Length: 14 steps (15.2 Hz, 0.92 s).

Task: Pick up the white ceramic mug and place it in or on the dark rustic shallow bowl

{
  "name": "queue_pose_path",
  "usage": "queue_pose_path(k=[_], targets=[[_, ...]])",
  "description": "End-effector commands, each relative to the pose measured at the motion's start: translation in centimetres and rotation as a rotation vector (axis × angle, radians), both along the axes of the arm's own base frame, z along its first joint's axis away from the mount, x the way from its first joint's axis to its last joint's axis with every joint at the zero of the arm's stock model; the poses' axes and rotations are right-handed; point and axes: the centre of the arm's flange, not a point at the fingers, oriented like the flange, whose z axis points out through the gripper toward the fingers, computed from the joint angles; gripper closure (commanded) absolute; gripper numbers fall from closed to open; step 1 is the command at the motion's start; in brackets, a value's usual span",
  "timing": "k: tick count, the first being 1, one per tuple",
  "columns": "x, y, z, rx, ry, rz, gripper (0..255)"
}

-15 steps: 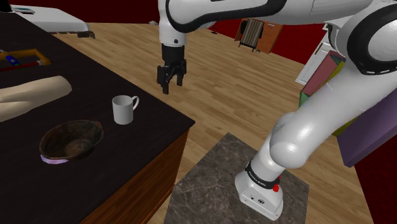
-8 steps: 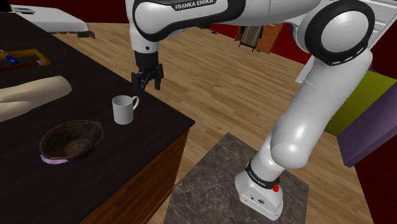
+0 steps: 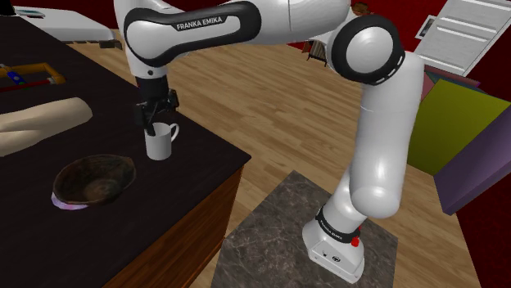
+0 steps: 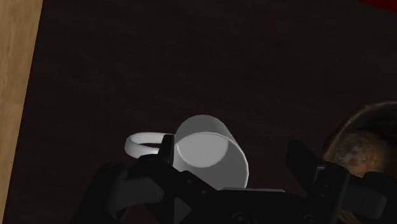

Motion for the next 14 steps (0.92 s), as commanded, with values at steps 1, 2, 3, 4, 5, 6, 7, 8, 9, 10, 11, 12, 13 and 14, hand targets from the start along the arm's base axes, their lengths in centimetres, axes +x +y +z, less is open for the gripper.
queue_pose_path(k=[1,2,3,4,5,6,7,8,9,10,11,12,13,14], targets=[[1.7,2.2,-1.4,-0.003,0.001,0.018,0],[2.5,3.1,-1.9,-0.004,0.001,0.027,0],[2.4,3.0,-2.4,-0.004,0.001,0.027,0],[2.3,3.0,-2.9,-0.004,0.001,0.027,0],[2.2,2.9,-3.5,-0.004,0.001,0.027,0],[2.2,2.9,-4.0,-0.004,0.001,0.027,0],[2.1,2.8,-4.5,-0.004,0.001,0.027,0],[2.0,2.8,-5.0,-0.004,0.001,0.027,0],[1.9,2.8,-5.5,-0.004,0.001,0.027,0],[1.9,2.7,-5.8,-0.004,0.001,0.027,0],[1.9,2.7,-5.8,-0.004,0.001,0.027,0],[1.9,2.7,-5.8,-0.004,0.001,0.027,0],[1.9,2.7,-5.8,-0.004,0.001,0.027,0],[1.9,2.7,-5.8,-0.004,0.001,0.027,0]])
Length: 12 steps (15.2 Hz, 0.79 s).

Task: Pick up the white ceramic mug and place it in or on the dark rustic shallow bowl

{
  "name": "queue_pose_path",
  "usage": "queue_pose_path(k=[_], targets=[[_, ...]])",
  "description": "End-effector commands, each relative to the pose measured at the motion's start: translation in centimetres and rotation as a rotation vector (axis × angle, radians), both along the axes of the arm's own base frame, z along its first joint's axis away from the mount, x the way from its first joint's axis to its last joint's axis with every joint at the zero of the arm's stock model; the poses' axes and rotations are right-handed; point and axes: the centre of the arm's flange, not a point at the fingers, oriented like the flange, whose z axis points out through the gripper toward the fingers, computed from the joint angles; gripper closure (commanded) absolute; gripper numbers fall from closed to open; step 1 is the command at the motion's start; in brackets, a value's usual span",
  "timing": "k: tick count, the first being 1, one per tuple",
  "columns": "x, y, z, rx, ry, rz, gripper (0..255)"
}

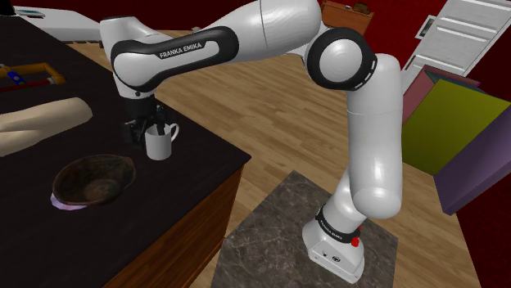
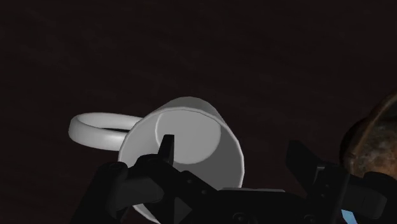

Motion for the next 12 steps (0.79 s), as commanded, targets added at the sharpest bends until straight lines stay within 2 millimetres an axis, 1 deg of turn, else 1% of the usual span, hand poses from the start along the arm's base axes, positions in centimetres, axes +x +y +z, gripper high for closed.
queue_pose_path(k=[1,4,5,12], targets=[[0.0,-0.01,-0.02,0.0,0.0,0.0,0],[0.0,-0.01,-0.02,0.0,0.0,0.0,0],[0.0,-0.01,-0.02,0.0,0.0,0.0,255],[0.0,-0.01,-0.02,0.0,0.0,0.0,255]])
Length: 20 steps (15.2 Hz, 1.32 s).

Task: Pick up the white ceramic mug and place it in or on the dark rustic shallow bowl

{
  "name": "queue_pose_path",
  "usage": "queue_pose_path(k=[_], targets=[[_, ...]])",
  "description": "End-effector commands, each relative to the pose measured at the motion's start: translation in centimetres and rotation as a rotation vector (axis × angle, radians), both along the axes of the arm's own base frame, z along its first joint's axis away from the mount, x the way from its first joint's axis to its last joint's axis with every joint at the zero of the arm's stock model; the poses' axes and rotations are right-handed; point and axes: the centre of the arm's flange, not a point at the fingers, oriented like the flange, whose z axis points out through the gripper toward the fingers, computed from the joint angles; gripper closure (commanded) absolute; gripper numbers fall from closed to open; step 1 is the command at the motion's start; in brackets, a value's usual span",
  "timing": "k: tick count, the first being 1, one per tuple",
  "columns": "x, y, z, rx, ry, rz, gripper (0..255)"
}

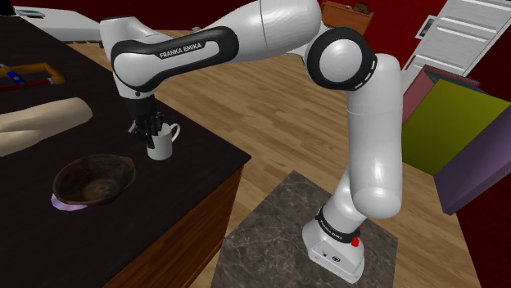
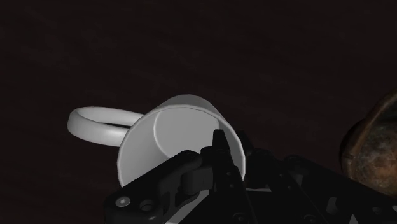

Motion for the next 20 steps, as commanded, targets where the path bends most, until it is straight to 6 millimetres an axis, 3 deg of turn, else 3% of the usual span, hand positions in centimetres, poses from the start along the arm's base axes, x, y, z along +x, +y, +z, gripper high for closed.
queue_pose_path(k=[1,20], targets=[[0.0,0.0,0.0,0.0,0.0,0.0,255],[0.0,0.0,9.5,0.0,0.0,0.0,255]])
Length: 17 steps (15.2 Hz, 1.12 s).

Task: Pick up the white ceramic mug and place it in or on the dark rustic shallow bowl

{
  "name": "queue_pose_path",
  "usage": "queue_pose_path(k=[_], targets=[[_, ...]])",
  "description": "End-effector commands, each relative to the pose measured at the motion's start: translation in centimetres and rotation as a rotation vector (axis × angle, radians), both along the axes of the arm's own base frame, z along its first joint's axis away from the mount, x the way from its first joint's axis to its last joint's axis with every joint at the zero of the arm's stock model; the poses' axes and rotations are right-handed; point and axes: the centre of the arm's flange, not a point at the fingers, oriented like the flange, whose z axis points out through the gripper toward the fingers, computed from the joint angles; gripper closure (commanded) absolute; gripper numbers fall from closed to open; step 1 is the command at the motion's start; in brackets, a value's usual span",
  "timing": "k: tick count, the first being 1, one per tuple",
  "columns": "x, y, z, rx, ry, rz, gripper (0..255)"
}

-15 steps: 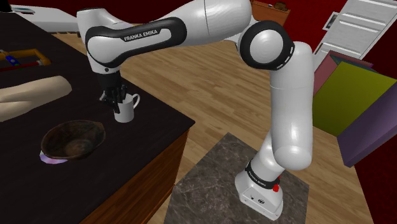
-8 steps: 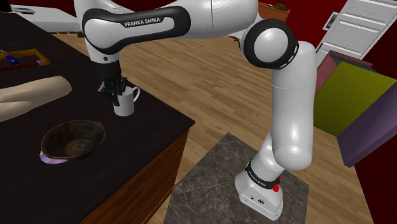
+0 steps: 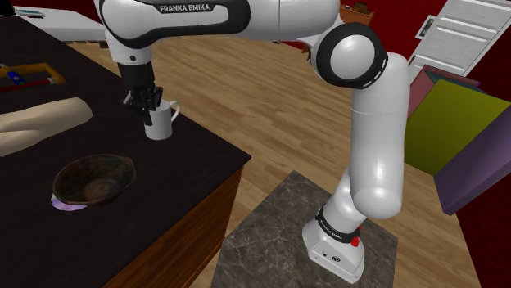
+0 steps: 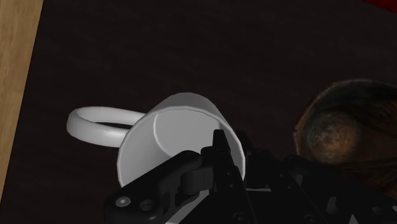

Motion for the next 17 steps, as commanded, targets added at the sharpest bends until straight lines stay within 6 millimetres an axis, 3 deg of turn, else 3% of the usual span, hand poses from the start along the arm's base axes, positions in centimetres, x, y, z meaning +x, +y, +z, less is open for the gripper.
queue_pose_path(k=[1,15,17], targets=[[0.0,-0.2,1.2,0.0,0.0,0.0,255],[0.0,-0.2,8.3,0.0,0.0,0.0,255],[-1.0,2.2,8.6,0.0,0.0,0.0,255]])
